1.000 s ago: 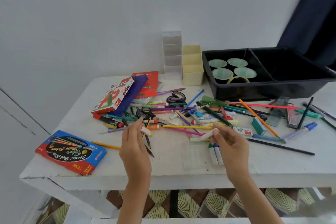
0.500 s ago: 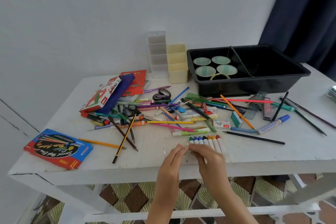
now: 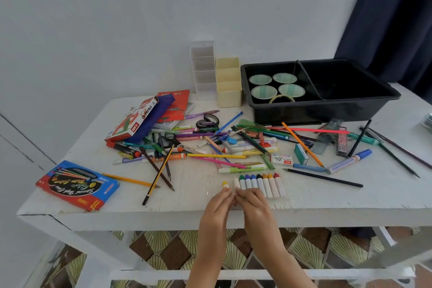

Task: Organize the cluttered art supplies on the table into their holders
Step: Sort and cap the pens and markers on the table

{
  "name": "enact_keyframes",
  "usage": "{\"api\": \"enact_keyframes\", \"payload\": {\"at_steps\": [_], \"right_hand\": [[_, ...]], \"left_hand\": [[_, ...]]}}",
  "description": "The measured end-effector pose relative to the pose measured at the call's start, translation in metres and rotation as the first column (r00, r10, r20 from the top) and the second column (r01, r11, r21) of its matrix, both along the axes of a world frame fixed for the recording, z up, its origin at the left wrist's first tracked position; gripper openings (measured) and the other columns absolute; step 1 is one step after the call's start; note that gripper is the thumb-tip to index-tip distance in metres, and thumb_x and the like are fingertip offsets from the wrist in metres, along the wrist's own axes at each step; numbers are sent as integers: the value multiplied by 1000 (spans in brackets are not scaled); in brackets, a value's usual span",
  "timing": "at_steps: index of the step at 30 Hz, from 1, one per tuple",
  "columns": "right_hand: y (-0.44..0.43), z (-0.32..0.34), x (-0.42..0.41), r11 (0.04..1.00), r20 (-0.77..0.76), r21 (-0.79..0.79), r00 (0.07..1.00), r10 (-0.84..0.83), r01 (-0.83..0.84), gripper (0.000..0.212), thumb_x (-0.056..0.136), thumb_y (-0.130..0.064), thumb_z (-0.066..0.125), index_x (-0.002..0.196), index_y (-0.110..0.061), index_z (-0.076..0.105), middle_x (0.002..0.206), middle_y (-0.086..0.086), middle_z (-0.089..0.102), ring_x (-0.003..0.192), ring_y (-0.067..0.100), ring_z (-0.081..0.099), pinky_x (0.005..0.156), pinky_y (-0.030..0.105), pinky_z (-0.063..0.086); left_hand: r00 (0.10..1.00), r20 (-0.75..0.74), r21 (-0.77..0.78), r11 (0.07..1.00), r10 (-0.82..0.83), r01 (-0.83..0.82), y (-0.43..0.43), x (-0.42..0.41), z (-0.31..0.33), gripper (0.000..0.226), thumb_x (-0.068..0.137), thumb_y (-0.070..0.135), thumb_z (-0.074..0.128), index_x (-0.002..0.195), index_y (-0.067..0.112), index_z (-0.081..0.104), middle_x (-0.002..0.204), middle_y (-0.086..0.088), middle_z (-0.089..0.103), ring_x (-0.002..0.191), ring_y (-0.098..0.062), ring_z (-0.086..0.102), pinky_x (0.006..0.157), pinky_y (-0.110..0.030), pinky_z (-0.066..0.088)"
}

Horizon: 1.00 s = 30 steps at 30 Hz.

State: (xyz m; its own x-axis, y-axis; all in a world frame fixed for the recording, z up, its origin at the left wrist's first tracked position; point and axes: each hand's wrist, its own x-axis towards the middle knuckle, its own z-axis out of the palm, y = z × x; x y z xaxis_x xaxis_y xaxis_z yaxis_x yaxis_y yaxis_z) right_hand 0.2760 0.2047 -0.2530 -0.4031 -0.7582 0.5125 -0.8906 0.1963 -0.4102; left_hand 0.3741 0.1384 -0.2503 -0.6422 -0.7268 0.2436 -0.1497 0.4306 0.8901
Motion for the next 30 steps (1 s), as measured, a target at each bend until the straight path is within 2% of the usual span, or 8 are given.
{"api": "enact_keyframes", "payload": {"at_steps": [6,10,15,19,21,24,27,30], "right_hand": [[-2,1,-2,1000,31,-17,999,-11,11,41,59,10,78,97,-5,72,98,3,69,93,13,50,83,22,50],[-3,2,-6,997,215,-76,977,1,15,29,78,9,60,101,-5,71,101,2,69,101,4,45,94,9,37],[0,2,-14,994,287,-103,956,54,-26,32,79,8,58,103,-7,71,105,-2,67,103,1,46,94,5,36],[1,-1,-19,992,294,-112,951,96,-65,35,78,9,60,108,-8,70,107,-3,67,104,1,46,94,9,39],[1,0,-19,989,292,-127,951,106,-71,34,79,4,58,108,-8,70,107,-4,67,104,2,46,93,11,40],[1,1,-19,987,295,-145,949,112,-71,34,78,0,55,107,-7,70,105,-3,67,102,4,47,91,14,42],[1,0,-21,986,295,-147,947,124,-83,34,78,2,55,108,-6,69,105,-1,67,103,5,47,91,17,44],[3,-1,-22,985,298,-143,945,134,-94,34,78,5,57,108,-6,69,105,0,67,104,5,47,93,16,42]], "left_hand": [[999,28,-29,999,-19,19,-3,-2,9,33,96,15,42,118,37,51,128,14,51,121,0,48,102,-27,43],[998,54,-73,996,-39,43,-6,-7,11,35,97,10,42,114,40,51,125,14,53,118,2,49,101,-21,42],[997,76,-177,984,-3,17,-14,-10,14,28,92,-2,52,113,13,63,119,0,59,110,9,52,90,-6,41],[992,92,-292,955,84,-53,-19,-12,6,22,86,9,63,107,9,69,120,-1,61,114,-2,55,97,-20,44],[988,112,-298,952,108,-71,-18,-14,11,19,87,10,63,104,7,70,126,0,56,118,-7,52,99,-16,41],[983,139,-235,968,122,-87,-21,-18,19,15,86,8,64,100,4,70,126,4,53,109,-4,55,86,0,38],[968,225,-186,980,108,-66,-27,-23,27,29,86,10,65,115,4,64,124,5,54,101,-8,60,79,0,40],[951,308,-183,983,29,29,-27,-26,31,23,90,7,59,109,-3,65,114,2,54,103,-16,60,80,-6,40]]}}
